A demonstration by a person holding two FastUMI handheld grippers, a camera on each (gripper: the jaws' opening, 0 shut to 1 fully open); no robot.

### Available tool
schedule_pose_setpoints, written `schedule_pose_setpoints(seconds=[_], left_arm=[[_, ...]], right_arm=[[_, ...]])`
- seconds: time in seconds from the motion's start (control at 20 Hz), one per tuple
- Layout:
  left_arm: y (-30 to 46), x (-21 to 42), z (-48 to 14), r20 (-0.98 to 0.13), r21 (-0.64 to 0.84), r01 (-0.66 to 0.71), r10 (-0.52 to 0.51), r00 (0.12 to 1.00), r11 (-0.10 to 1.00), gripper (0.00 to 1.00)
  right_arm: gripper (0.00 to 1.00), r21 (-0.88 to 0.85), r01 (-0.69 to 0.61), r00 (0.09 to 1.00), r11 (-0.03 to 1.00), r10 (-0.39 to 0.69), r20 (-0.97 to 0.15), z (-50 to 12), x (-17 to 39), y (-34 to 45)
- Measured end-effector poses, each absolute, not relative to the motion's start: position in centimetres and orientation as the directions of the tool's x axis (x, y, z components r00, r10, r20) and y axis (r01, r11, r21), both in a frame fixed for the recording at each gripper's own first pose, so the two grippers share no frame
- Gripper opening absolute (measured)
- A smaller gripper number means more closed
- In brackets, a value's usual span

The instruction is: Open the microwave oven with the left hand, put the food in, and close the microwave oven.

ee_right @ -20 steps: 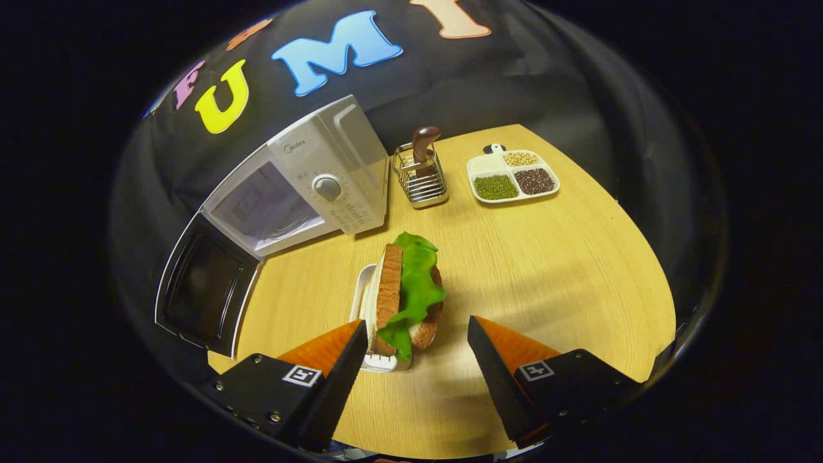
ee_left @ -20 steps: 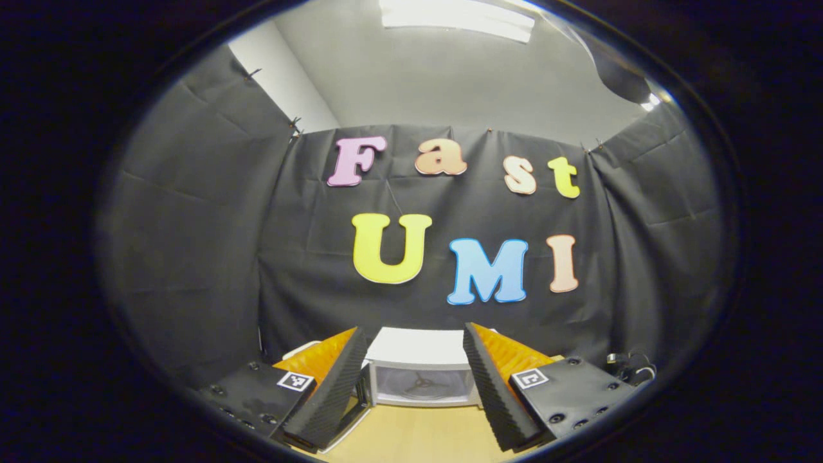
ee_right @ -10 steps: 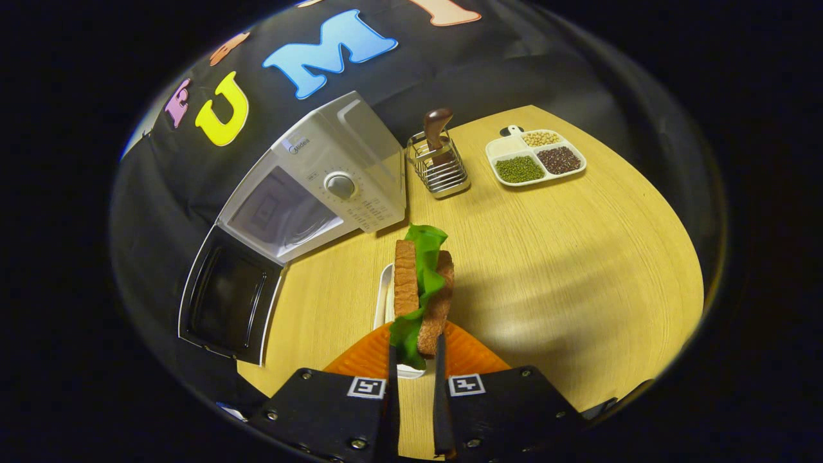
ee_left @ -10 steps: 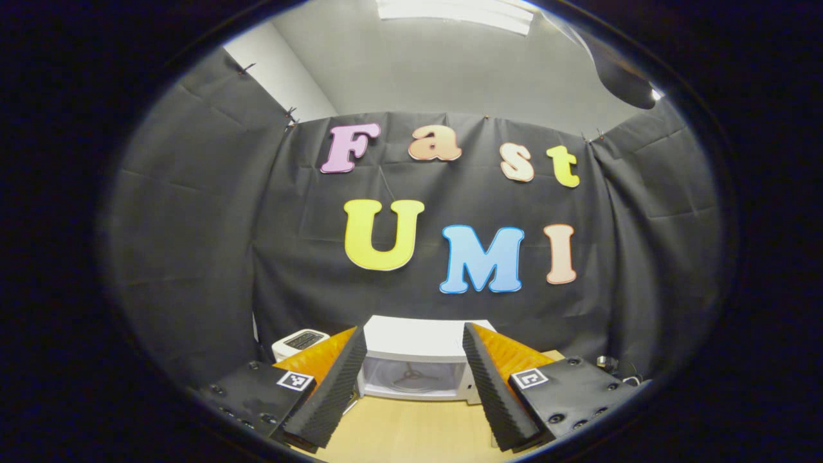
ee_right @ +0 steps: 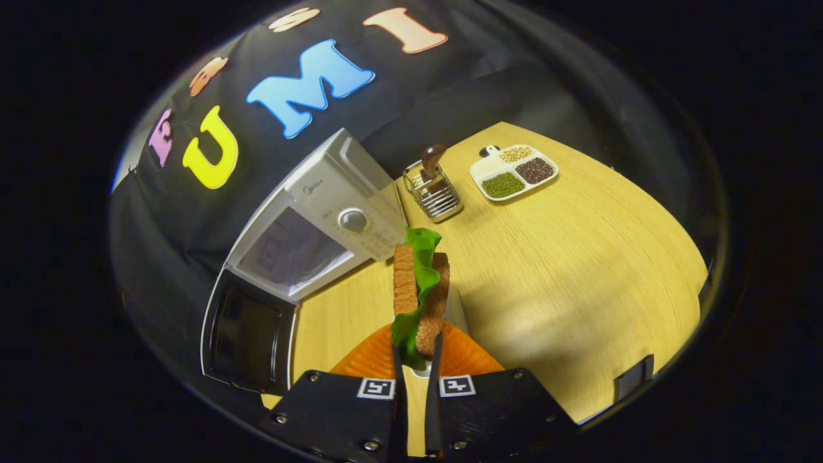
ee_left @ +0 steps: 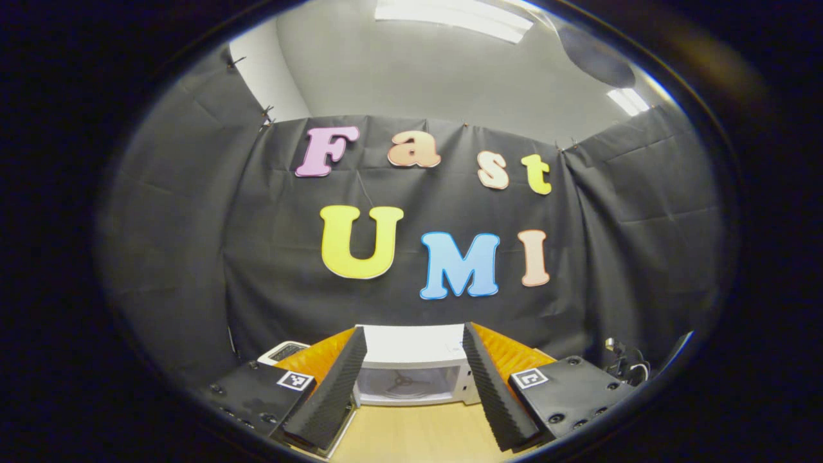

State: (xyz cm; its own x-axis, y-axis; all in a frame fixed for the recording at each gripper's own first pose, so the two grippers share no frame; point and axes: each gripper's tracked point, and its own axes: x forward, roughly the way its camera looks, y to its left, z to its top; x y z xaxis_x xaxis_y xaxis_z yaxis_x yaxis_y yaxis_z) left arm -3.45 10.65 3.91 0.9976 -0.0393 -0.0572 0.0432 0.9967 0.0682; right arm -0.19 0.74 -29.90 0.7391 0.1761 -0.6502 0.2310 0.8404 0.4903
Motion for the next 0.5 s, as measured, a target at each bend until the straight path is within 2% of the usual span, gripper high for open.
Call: schedule_pose_setpoints(seconds=[0.2, 0.5], left_arm=[[13.5, -4.1, 4.8, -0.035, 0.067, 0.101, -0.099, 0.994, 0.993, 0.94], [17.3, -4.9, 5.2, -0.032, 0.038, 0.119, -0.117, 0.993, 0.992, 0.95]], right_arm=[[0.11, 0.547, 0.222, 0.794, 0.807, 0.175, -0.582, -26.3, -0.8, 4.4], [0.11, 0.701, 0.161, 0.845, 0.694, 0.27, -0.462, -21.9, 0.1, 10.6]])
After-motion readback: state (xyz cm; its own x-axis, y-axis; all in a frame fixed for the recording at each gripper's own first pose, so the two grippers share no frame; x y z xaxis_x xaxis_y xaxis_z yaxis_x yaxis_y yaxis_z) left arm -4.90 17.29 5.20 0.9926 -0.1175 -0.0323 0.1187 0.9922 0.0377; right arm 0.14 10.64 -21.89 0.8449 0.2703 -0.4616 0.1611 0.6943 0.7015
